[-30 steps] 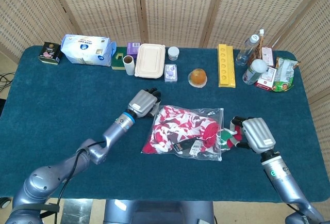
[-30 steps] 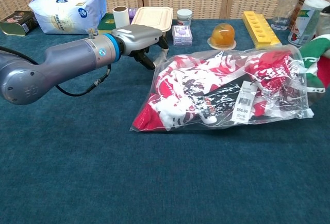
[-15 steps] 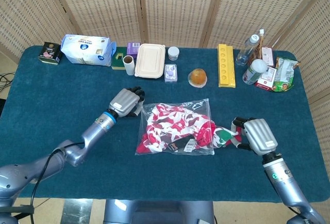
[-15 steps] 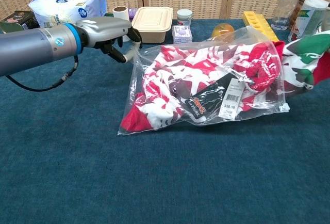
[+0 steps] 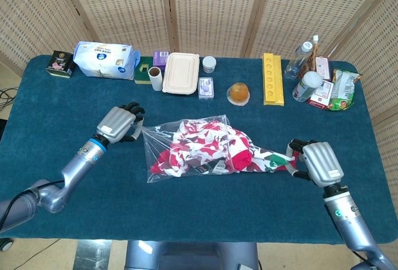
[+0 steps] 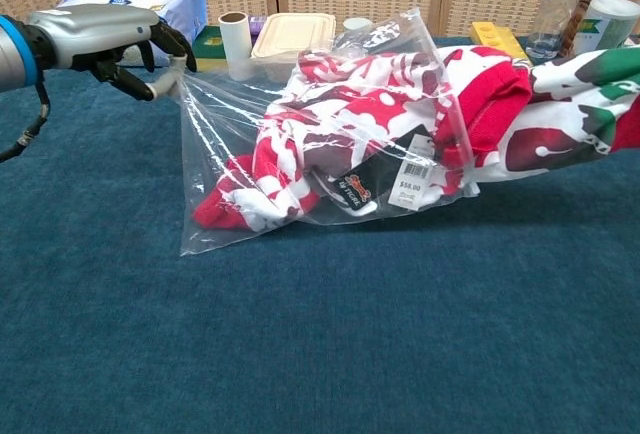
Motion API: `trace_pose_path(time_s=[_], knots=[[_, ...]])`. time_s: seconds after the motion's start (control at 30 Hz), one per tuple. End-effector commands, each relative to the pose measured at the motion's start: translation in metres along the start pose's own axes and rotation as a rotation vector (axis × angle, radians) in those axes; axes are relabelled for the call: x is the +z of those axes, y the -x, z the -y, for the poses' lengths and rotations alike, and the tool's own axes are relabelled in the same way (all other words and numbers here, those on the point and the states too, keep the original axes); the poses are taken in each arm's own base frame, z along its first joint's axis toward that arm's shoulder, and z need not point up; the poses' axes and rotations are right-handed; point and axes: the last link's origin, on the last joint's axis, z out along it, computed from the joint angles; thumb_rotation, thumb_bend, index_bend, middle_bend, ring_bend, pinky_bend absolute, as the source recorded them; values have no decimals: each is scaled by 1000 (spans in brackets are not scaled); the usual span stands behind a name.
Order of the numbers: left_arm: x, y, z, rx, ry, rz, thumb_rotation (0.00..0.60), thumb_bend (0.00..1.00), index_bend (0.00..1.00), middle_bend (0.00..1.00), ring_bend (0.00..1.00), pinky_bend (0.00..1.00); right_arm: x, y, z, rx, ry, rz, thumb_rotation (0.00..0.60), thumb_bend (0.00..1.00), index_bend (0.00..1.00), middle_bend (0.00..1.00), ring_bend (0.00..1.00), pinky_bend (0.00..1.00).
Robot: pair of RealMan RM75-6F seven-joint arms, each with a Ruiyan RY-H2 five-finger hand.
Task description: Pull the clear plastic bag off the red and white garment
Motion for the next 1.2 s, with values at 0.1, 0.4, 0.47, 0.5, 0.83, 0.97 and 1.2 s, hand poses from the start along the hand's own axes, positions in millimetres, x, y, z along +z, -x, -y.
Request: trace_pose_path(time_s=[0.1, 0.4, 0.47, 0.5, 0.83, 0.97, 1.2], knots=[[-28, -8, 25, -29, -63, -18, 600, 559, 672, 275, 150, 310, -2, -6, -5, -11, 18, -18, 600, 563, 656, 552, 673, 590], [-54, -18, 55, -35, -147, -41, 600, 559, 673, 275, 150, 310, -7, -15, -17, -26, 60, -41, 600, 563, 657, 553, 676, 591], [-59, -20, 61, -31, -164, -44, 600, 559, 673, 275, 151, 310, -8, -18, -21, -31, 71, -49, 600, 563, 657, 554, 677, 591], [-62, -22, 67, -24, -183, -49, 600, 560, 672, 275, 150, 310, -9, -21, -25, -38, 86, -58, 600, 563, 657, 554, 677, 591], [-76, -33, 95, -5, -272, -67, 600, 559, 673, 274, 150, 310, -14, -36, -41, -65, 131, -92, 600, 563, 658, 556, 681, 590], [-81, -36, 107, -4, -315, -73, 600, 560, 673, 275, 150, 310, -18, -40, -47, -74, 150, -101, 600, 563, 659, 557, 680, 591], [-90, -36, 126, -8, -388, -82, 600, 559, 673, 275, 150, 310, -23, -41, -57, -66, 178, -101, 600, 563, 659, 556, 675, 591]])
